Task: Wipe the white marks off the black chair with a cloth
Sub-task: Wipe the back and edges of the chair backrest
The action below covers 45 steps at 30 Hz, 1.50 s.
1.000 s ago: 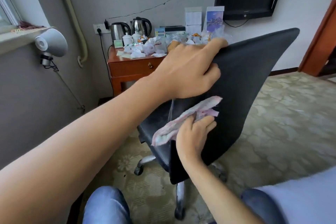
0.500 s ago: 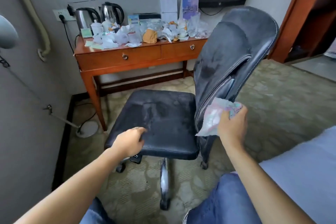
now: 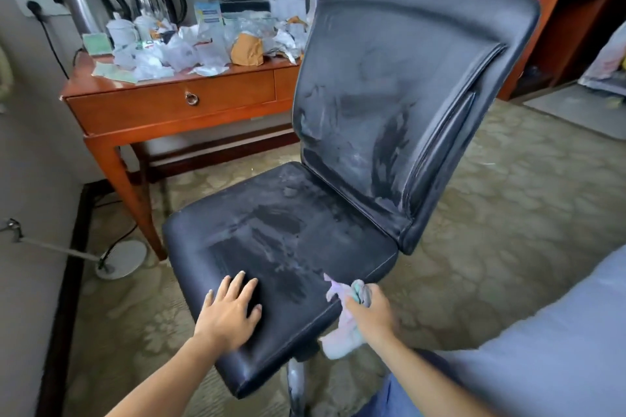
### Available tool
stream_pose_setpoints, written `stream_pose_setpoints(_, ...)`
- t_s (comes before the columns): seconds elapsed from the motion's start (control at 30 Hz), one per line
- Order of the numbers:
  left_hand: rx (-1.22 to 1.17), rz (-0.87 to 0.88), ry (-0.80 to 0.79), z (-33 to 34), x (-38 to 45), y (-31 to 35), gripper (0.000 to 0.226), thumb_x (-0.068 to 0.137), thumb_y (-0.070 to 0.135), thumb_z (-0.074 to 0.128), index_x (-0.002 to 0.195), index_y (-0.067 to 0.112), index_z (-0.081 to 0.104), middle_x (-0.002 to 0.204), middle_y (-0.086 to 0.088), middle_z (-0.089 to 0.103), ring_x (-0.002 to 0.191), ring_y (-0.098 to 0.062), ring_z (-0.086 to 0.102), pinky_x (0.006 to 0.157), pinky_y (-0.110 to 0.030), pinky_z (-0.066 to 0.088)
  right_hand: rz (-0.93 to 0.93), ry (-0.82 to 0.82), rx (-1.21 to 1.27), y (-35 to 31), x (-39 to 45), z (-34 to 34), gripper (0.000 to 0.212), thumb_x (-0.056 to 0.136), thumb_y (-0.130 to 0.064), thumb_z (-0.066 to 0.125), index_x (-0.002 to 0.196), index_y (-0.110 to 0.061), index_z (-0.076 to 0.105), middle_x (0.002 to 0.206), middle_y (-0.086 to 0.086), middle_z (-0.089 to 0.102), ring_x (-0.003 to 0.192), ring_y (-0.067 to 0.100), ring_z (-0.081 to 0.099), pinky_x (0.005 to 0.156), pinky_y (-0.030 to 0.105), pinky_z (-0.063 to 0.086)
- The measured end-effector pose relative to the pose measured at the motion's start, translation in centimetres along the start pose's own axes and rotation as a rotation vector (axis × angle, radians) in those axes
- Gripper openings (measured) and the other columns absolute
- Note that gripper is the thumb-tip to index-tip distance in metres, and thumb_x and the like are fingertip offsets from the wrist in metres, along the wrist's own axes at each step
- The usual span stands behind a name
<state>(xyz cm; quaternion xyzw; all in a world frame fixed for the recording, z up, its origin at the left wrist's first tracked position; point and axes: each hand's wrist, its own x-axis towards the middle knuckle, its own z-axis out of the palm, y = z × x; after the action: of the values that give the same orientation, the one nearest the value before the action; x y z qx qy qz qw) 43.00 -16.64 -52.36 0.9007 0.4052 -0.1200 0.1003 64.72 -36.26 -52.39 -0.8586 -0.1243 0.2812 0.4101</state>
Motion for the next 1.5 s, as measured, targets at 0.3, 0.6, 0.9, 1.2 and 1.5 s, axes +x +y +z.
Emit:
stream_pose_setpoints(0.3,-0.083,-0.205,0.138,-2.6,9.9,-5.9,0.072,0.102,0.069,0.032,0.164,0.033,0.023,0.173,-0.004,0.012,0.159,-0.031,0.009,0.126,-0.051,0.018,-0.034,0.284,0.015,-0.1,5.9,4.2,0.047,0.084,-0.052,0.070,0.123,-0.036,0.049,0.105,0.001,0.065,0.102,0.033,0.058,0.082,0.046,0.053)
stream_pose_setpoints(0.6,-0.221,-0.359,0.048,-4.6,13.4,-10.5,0.098,0.067,0.107,0.026,0.154,0.067,0.005,0.171,-0.009,0.013,0.151,-0.043,0.024,0.118,-0.066,0.023,0.054,0.284,0.090,-0.7,12.0,1.7,0.057,0.073,-0.062,0.072,0.124,-0.042,0.054,0.104,-0.014,0.066,0.099,0.023,0.063,0.081,0.039,0.048)
stream_pose_setpoints(0.9,-0.214,-0.520,0.123,-0.9,5.9,-8.4,0.100,0.068,0.107,0.016,0.156,0.063,0.003,0.164,-0.010,0.022,0.142,-0.042,0.034,0.113,-0.061,0.033,0.031,0.179,-0.008,0.7,12.9,0.1,0.053,0.062,-0.073,0.062,0.101,-0.038,0.058,0.088,-0.018,0.069,0.084,0.018,0.069,0.083,0.042,0.055)
stream_pose_setpoints(1.2,-0.311,-0.706,0.083,3.3,-7.9,-5.1,0.102,0.070,0.105,0.015,0.159,0.056,-0.002,0.156,-0.013,0.025,0.137,-0.042,0.036,0.110,-0.062,0.033,-0.292,0.174,-0.448,1.8,6.1,0.7,0.054,0.087,-0.057,0.048,0.139,-0.046,0.041,0.131,0.010,0.045,0.109,0.038,0.052,0.095,0.050,0.050)
stream_pose_setpoints(1.5,-0.296,-0.662,0.115,7.0,-14.5,-0.9,0.099,0.082,0.095,0.017,0.164,0.041,0.000,0.158,-0.026,0.014,0.146,-0.042,0.023,0.114,-0.059,0.033,-0.966,0.095,-0.830,4.5,-6.2,4.3,0.064,0.089,-0.058,0.052,0.148,-0.033,0.046,0.132,0.003,0.049,0.104,0.030,0.049,0.088,0.045,0.046)
